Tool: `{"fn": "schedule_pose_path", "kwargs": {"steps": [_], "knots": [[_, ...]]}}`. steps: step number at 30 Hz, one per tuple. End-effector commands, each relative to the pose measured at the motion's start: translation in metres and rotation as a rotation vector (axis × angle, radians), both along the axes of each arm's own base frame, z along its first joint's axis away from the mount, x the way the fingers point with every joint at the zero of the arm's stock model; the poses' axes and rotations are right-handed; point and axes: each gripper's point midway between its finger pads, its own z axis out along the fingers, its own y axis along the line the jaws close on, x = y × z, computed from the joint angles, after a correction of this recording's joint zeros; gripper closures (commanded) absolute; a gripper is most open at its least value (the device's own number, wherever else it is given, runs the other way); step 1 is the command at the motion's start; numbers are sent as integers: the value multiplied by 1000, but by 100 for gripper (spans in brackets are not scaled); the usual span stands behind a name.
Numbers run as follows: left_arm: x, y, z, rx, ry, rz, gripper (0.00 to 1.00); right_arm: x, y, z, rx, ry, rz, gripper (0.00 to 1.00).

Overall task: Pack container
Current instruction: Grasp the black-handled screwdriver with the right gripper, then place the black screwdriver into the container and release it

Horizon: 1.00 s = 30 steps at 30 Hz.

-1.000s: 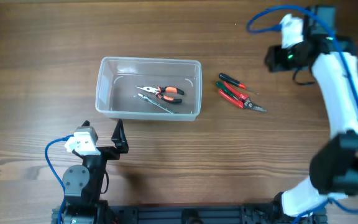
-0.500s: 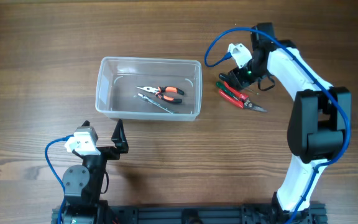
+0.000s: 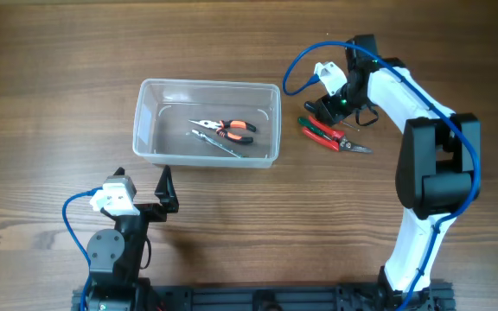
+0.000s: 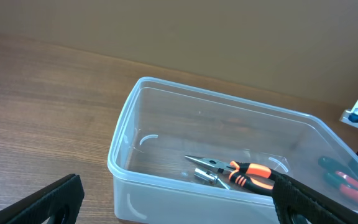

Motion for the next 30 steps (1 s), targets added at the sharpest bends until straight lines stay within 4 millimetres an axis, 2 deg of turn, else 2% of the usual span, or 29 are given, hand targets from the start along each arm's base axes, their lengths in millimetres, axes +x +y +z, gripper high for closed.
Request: {"fn": "schedule_pose_path", "kwargs": {"steps": [1, 2, 4, 7, 9, 12, 16, 18, 19, 22, 24, 26, 30], "knots": [[0, 2, -2, -8, 4, 10, 0, -2, -9, -22, -62, 43, -65, 67], [0, 2, -2, -8, 4, 10, 0, -1, -10, -22, -65, 42, -79, 74], [0, 2, -2, -8, 4, 10, 0, 1, -11, -20, -64, 40, -102, 96], [0, 2, -2, -8, 4, 10, 0, 8, -11, -13, -54, 24, -140, 96], [0, 2, -2, -8, 4, 10, 0, 15, -10, 2, -44, 0, -161, 96], [0, 2, -2, -8, 4, 10, 0, 27, -9, 43, -29, -61, -174, 96], [0, 2, -2, -8, 4, 10, 0, 37, 2, 124, 29, -184, -153, 96], [0, 2, -2, -8, 4, 10, 0, 33, 19, 167, 91, -253, -117, 96], [0, 2, -2, -8, 4, 10, 0, 24, 38, 197, 139, -306, -70, 96], [0, 2, -2, -8, 4, 10, 0, 3, 79, 230, 185, -375, 81, 96], [0, 2, -2, -8, 4, 10, 0, -12, 110, 237, 195, -395, 191, 96], [0, 2, -2, -8, 4, 10, 0, -29, 140, 235, 193, -397, 306, 96], [0, 2, -2, -8, 4, 10, 0, -60, 198, 216, 171, -402, 568, 96]]}}
